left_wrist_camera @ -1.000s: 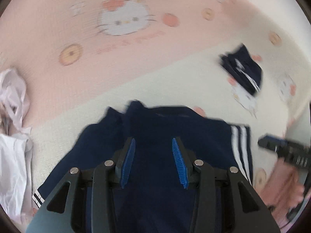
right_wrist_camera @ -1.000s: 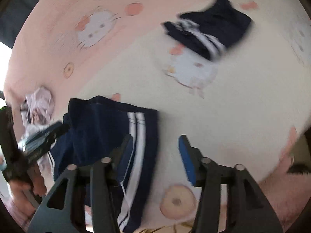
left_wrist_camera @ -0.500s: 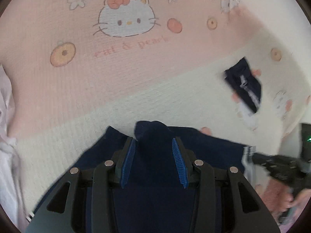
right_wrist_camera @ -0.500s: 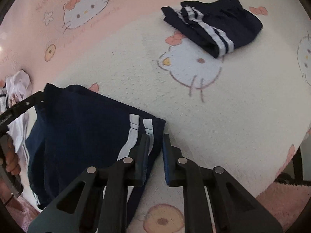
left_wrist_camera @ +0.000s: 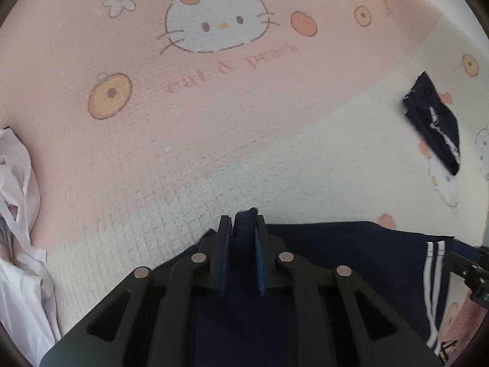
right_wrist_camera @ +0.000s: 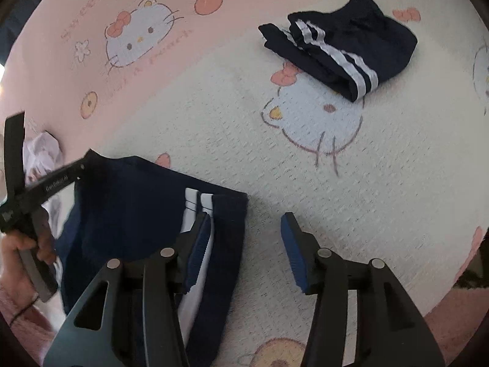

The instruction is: Fold clothes

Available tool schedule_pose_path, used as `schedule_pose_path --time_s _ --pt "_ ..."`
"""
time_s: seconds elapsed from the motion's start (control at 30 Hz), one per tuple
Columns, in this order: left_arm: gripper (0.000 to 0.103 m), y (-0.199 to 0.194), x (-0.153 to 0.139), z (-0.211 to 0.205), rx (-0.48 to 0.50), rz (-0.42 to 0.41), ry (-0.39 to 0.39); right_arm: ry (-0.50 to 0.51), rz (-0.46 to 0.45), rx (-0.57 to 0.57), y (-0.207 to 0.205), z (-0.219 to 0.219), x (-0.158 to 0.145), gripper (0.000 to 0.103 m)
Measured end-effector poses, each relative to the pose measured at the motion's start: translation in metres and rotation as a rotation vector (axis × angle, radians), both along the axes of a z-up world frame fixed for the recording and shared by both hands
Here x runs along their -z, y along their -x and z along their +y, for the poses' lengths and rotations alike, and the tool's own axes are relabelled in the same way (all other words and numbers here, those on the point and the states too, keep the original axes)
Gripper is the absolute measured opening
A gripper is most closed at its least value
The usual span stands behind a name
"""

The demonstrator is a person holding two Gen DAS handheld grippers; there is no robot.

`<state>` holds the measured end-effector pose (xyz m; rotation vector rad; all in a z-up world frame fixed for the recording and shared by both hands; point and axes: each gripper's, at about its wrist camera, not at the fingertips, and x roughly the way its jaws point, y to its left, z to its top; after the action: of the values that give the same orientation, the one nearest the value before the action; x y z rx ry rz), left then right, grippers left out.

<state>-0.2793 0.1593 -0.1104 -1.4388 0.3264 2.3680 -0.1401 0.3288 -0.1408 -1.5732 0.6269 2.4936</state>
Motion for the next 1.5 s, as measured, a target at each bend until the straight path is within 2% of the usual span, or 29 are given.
schedule_pose_path --time_s 0.03,0.07,0.13,0.17,0.27,0.3,0.33,0.4,0.43,0.57,0.67,0.73,0.87,0.97,1.03,1.13,1.2,1.3,1.37,1.43,1.47,1.5 --pt "0.015 0.004 0.007 0.001 0.008 -0.024 0.009 -0.027 -0.007 -0.019 0.000 -0.003 -0.001 0.038" --pt "0.015 0.009 0.013 0.003 0.017 -0.048 0.017 -0.069 -0.022 -0.053 -0.003 -0.005 -0.004 0.021" --pt "0.016 0.012 0.009 0.006 0.030 -0.068 0.043 -0.140 -0.032 -0.096 -0.004 -0.012 -0.006 0.019" --pt "0.016 0.013 0.000 0.005 0.012 -0.095 0.044 -0.149 -0.030 -0.092 -0.005 -0.012 -0.007 0.019" --pt "0.019 -0.010 -0.035 -0.003 0.010 -0.011 -0.031 -0.135 -0.020 -0.038 -0.011 -0.003 -0.012 0.028" --pt "0.026 -0.026 -0.045 -0.008 0.013 0.008 -0.051 -0.127 -0.011 -0.015 -0.015 0.002 -0.016 0.029" --pt "0.037 -0.039 -0.050 -0.011 0.013 0.004 -0.064 -0.109 0.007 0.002 -0.020 0.005 -0.021 0.029" --pt "0.046 -0.075 -0.049 -0.022 0.005 -0.037 -0.081 -0.066 0.017 -0.019 -0.028 -0.003 -0.026 0.031" --pt "0.046 -0.093 -0.049 -0.027 0.000 -0.058 -0.090 -0.046 0.015 -0.037 -0.032 -0.008 -0.026 0.031" --pt "0.046 -0.143 -0.029 -0.043 -0.029 -0.100 -0.019 -0.010 -0.038 -0.146 -0.044 -0.048 -0.019 0.032" --pt "0.046 -0.167 -0.012 -0.058 -0.074 -0.139 0.063 -0.079 -0.089 -0.238 -0.050 -0.085 -0.012 0.032" --pt "0.046 -0.177 -0.010 -0.068 -0.103 -0.155 0.092 -0.167 -0.102 -0.289 -0.056 -0.104 -0.010 0.038" --pt "0.046 -0.196 -0.026 -0.099 -0.176 -0.150 0.035 -0.299 -0.115 -0.331 -0.067 -0.119 -0.008 0.040" --pt "0.046 -0.202 -0.032 -0.118 -0.196 -0.155 -0.061 -0.224 -0.047 -0.294 -0.075 -0.113 -0.025 0.040" --pt "0.048 -0.204 -0.026 -0.122 -0.208 -0.186 -0.072 -0.226 -0.021 -0.316 -0.077 -0.121 -0.031 0.040" --pt "0.048 -0.214 -0.022 -0.119 -0.206 -0.190 -0.073 -0.250 -0.080 -0.358 -0.081 -0.131 -0.020 0.040" --pt "0.048 -0.218 -0.038 -0.126 -0.213 -0.158 -0.144 -0.267 -0.130 -0.348 -0.085 -0.127 -0.008 0.040" --pt "0.048 -0.222 -0.051 -0.137 -0.231 -0.115 -0.170 -0.244 -0.107 -0.310 -0.088 -0.113 -0.015 0.040" --pt "0.048 -0.227 -0.047 -0.146 -0.230 -0.131 -0.165 -0.246 -0.101 -0.290 -0.088 -0.107 -0.018 0.040" --pt "0.048 -0.230 -0.029 -0.151 -0.243 -0.185 -0.140 -0.243 -0.100 -0.275 -0.089 -0.100 -0.019 0.040" --pt "0.048 -0.232 -0.017 -0.153 -0.241 -0.206 -0.109 -0.241 -0.099 -0.267 -0.089 -0.097 -0.020 0.040" --pt "0.048 -0.233 -0.006 -0.156 -0.238 -0.226 -0.078 -0.239 -0.099 -0.260 -0.090 -0.094 -0.020 0.045"
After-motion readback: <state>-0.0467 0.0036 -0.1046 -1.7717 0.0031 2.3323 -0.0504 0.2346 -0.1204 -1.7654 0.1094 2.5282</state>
